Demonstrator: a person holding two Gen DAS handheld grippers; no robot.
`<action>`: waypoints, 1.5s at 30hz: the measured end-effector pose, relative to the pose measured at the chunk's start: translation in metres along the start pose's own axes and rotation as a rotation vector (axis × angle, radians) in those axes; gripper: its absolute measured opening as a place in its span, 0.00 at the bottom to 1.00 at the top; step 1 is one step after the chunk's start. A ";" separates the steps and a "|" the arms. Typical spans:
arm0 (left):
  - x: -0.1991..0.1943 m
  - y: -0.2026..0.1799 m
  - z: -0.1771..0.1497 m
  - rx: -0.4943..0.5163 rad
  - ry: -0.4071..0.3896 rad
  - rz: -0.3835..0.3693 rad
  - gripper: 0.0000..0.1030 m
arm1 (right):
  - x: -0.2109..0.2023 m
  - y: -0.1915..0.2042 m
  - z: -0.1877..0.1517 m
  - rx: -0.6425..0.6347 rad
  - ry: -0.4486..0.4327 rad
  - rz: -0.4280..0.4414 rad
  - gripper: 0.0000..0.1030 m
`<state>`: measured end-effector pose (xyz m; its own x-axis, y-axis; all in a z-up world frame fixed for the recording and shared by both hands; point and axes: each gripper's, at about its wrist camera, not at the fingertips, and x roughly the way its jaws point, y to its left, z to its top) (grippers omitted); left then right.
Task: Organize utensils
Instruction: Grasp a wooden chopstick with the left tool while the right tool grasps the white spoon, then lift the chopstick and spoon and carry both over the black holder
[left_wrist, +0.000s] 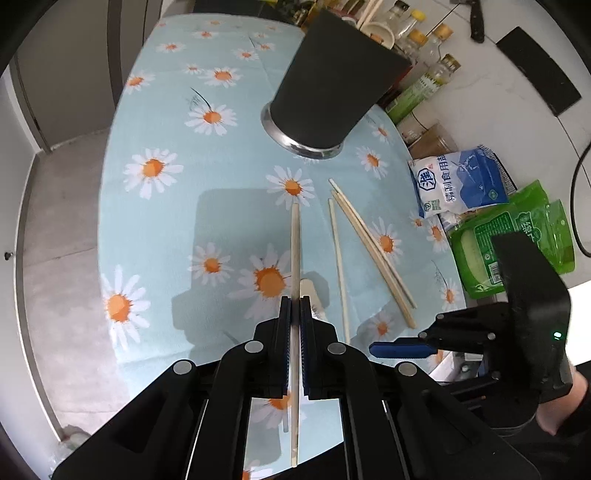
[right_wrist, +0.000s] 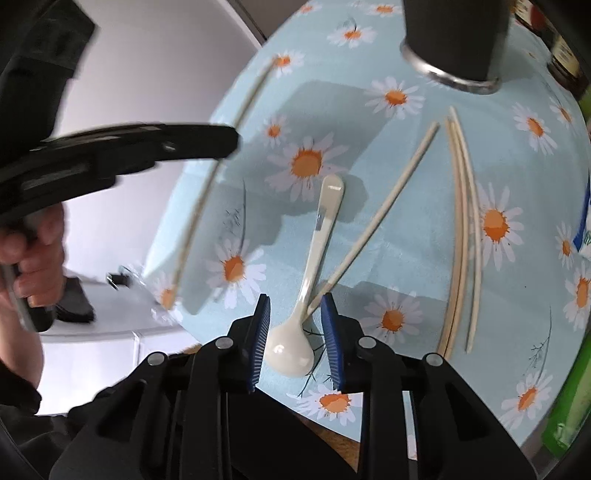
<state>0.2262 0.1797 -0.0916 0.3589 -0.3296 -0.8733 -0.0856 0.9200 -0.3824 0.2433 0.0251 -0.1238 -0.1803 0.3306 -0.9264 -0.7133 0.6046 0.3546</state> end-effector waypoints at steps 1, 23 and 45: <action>-0.002 0.001 -0.003 -0.006 -0.006 -0.014 0.04 | 0.004 0.005 0.003 -0.010 0.017 -0.024 0.27; -0.017 0.046 -0.042 -0.081 -0.086 -0.077 0.04 | 0.072 0.051 0.030 0.067 0.175 -0.344 0.17; -0.010 0.044 -0.035 -0.048 -0.059 -0.072 0.04 | 0.053 0.027 0.050 0.229 0.101 -0.204 0.07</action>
<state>0.1867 0.2156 -0.1103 0.4193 -0.3802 -0.8244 -0.1017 0.8827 -0.4588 0.2487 0.0953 -0.1571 -0.1237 0.1198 -0.9851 -0.5727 0.8021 0.1695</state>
